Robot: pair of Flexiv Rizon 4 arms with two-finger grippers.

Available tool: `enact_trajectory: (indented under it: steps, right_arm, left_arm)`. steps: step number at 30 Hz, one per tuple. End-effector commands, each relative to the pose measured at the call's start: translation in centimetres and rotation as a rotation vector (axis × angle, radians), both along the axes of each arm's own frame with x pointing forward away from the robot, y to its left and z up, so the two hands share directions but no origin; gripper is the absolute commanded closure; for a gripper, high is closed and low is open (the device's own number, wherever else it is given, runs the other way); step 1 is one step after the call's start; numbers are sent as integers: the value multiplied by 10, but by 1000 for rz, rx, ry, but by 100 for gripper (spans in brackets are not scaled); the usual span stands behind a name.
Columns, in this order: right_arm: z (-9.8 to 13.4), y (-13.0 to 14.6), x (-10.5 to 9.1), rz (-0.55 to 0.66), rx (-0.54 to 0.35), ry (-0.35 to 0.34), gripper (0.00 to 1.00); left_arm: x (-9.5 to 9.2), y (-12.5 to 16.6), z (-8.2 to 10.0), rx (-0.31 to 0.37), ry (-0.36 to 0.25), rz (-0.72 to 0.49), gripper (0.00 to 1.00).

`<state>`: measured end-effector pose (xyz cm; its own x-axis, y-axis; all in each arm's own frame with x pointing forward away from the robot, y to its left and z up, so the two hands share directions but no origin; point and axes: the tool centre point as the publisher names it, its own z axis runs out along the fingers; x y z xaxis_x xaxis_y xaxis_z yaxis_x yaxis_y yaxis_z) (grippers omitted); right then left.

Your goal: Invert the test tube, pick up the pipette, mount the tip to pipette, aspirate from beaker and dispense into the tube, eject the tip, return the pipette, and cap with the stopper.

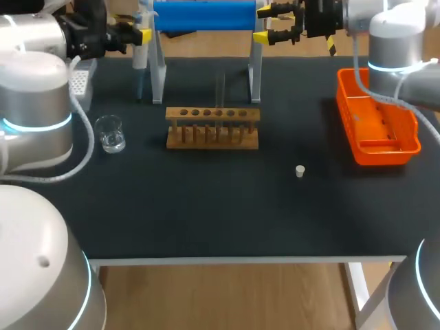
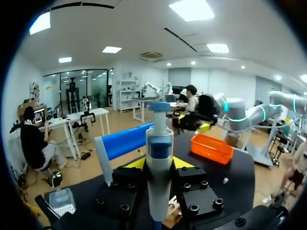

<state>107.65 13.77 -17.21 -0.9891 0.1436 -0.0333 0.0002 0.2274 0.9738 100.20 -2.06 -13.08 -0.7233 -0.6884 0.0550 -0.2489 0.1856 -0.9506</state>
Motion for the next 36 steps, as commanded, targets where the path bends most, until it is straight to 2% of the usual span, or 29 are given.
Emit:
enact_trajectory:
  steps: [1, 19, 36]
  right_arm:
    - [1, 0, 0, 1, -4, 2, 0]
    - [1, 0, 0, 1, -4, 2, 0]
    - [1, 0, 0, 1, -4, 2, 0]
  left_arm:
    - [20, -10, -1, -1, 11, 54, 100]
    - [78, -28, -5, 64, 121, 305, 100]
    - [128, -32, -15, 122, 179, 440, 100]
